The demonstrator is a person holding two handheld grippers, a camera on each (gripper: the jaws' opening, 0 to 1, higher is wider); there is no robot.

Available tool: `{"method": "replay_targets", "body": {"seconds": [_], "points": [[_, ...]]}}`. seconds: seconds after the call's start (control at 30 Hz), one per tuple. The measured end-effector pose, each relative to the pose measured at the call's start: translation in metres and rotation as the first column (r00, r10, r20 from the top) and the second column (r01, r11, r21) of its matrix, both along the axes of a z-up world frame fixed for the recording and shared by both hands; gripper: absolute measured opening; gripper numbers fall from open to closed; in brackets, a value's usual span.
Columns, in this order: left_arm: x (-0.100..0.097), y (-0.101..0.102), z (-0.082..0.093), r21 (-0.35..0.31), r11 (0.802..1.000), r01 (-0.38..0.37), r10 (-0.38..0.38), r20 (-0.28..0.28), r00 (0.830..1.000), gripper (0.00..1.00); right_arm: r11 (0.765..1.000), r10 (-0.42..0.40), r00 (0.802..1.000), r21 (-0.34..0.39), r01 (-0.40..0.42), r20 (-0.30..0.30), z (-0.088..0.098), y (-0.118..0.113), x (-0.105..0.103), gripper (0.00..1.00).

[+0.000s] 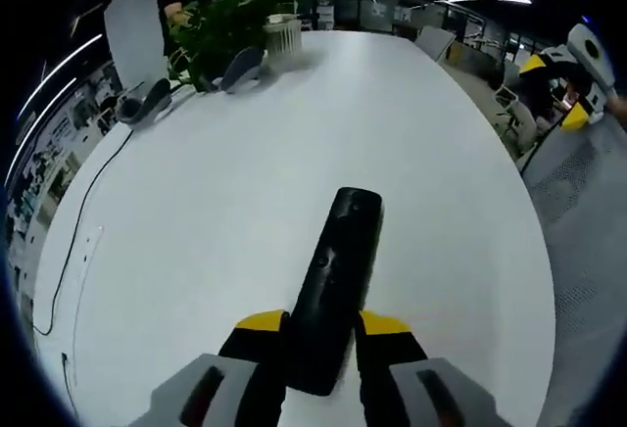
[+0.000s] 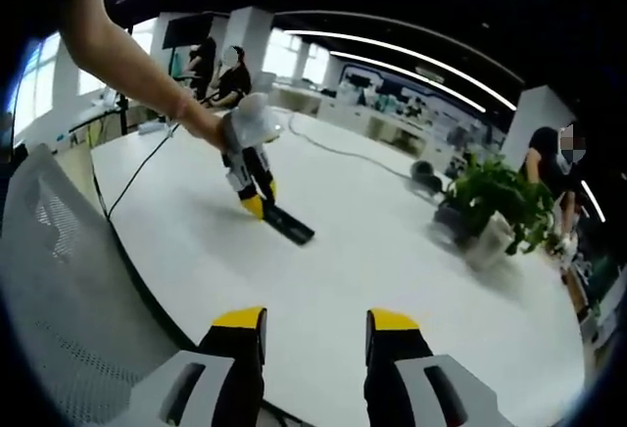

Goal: Press the specified remote control buttons in sequence, fully releasing each button before pressing the next.

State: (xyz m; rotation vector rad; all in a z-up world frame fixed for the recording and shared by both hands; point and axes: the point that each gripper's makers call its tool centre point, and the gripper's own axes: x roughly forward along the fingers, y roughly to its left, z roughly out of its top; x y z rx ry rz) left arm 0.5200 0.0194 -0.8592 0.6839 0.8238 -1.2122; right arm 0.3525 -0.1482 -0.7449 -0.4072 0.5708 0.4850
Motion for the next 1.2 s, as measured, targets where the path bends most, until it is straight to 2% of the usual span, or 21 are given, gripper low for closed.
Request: {"method": "replay_targets", "body": {"seconds": [0.7,1.2], "points": [[-0.018,0.007,-0.001,0.041,0.999,0.036,-0.034,-0.045,0.998,0.24,1.000,0.010,1.000,-0.004,-0.010,-0.004,-0.001,0.001,-0.001,0.36],[-0.035,0.016,-0.001,0.077,0.995,0.064,-0.060,-0.048,0.997,0.24,1.000,0.019,1.000,-0.007,-0.019,-0.002,-0.001,0.002,-0.001,0.35]]}}
